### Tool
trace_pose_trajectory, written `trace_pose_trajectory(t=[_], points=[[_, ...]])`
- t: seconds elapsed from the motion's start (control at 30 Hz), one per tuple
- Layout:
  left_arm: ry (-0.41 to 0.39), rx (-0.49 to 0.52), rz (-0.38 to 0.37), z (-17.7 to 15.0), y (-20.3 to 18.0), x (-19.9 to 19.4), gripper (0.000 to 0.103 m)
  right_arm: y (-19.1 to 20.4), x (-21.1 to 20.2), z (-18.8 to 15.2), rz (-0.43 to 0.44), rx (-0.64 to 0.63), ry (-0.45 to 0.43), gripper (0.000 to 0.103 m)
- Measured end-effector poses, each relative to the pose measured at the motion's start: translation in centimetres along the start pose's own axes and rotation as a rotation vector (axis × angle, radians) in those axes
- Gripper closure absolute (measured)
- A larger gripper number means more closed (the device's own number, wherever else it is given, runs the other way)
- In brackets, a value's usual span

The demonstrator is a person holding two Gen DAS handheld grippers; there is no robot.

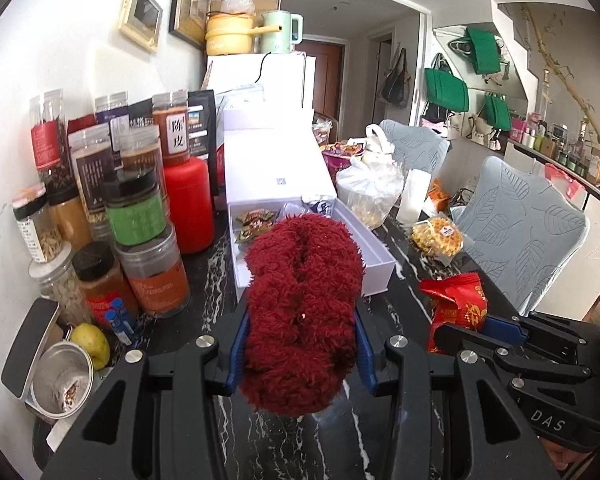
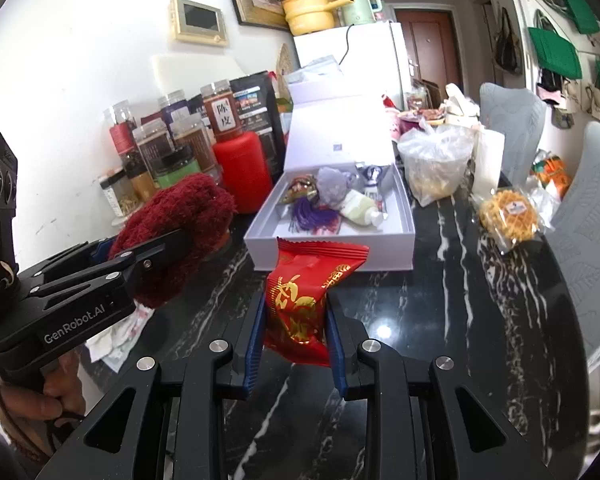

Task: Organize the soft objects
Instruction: 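Carry the scrunchie and red packet toward the white box with both grippers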

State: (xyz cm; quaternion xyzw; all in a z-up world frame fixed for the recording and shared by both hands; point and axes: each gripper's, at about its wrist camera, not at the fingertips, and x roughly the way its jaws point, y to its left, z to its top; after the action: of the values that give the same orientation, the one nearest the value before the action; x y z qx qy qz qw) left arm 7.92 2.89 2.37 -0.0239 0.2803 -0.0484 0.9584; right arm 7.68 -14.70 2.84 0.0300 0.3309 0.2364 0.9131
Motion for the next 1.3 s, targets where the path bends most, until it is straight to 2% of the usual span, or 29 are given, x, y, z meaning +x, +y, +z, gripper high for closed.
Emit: trace_pose_trajectory(t=[0.3, 0.57, 1.0, 1.3], points=[[-0.045, 0.016, -0.033, 2.4, -1.1, -0.6, 0.060, 0.2, -1.9, 2.2, 0.007, -0.023, -0.060, 0.075], [-0.081, 0.030, -0.049, 5.0, -1.5, 0.1, 0.060, -0.1, -1.9, 4.6, 0.009, -0.051, -0.093, 0.075], [-0.109, 0.054, -0.043, 9.3, -1.6, 3.5, 0.060, -1.6, 0.5, 9.6, 0.026, -0.090, -0.123, 0.075], [-0.089, 0.066, -0.048, 11.8, -1.1, 7.6, 0.060, -3.4, 4.3, 12.9, 0.023, -0.092, -0.102, 0.075]])
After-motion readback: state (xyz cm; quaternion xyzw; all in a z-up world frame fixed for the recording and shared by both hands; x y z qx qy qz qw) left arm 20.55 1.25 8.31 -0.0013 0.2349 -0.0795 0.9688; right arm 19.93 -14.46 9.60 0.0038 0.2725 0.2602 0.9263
